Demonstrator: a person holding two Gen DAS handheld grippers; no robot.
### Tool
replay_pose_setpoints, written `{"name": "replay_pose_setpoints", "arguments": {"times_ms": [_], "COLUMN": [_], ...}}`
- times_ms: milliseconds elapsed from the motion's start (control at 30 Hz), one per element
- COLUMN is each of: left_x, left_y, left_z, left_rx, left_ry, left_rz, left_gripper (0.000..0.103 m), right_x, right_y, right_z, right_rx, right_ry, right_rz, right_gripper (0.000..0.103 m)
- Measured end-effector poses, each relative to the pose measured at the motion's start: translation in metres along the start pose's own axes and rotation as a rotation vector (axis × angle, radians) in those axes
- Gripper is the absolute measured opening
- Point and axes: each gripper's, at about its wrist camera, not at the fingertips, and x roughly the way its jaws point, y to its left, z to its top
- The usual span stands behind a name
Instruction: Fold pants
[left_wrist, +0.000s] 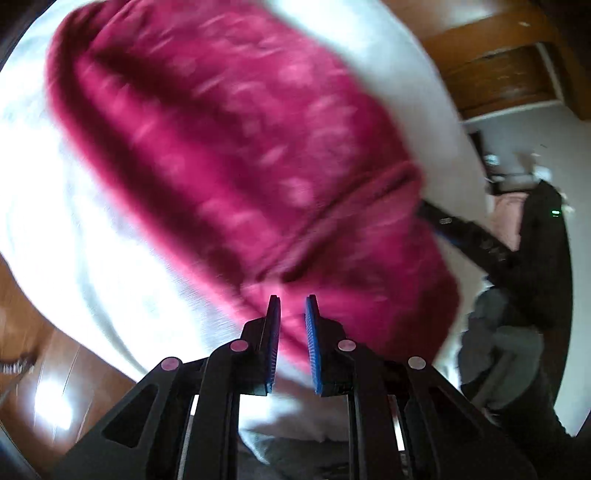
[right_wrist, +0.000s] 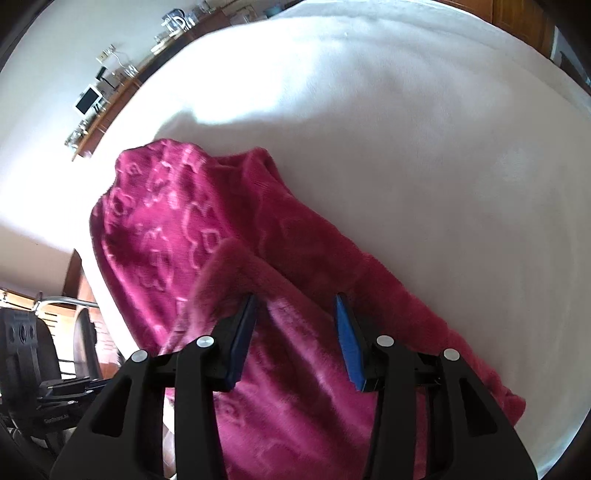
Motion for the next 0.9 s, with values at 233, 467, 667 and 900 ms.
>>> {"name": "replay_pose_setpoints", "arguments": {"times_ms": [233,467,667,900], "left_x": [0.045,0.078,0.068,0.030], "left_y": [-0.052,-0.022,-0.016,-0.038], "left_z": [0.004,0.001,0.004,0.014], "left_rx": [0.175,0.159,0.126,0.153], "left_ry": [0.056,0.123,0.124,0.052], "left_rz": [0.012,0.045,0.045,0.010], "left_gripper": [0.015,0.015,0.015,0.026], "right_x": [-0.016,-0.009,-0.043,-0.080], "right_y": [0.000,-0.029,-0.056,-0.102], "right_z": [-0.008,-0.016,-0.026,-0.065], "right_rx": [0.028,0.067,0.123,0.220], "right_ry": [-0.032,-0.008,-0.068,-0.095], "right_rz": [0.010,-0.045,-0.029,-0.073], "right_gripper": [0.044,0.044,0.044,0.044]}}
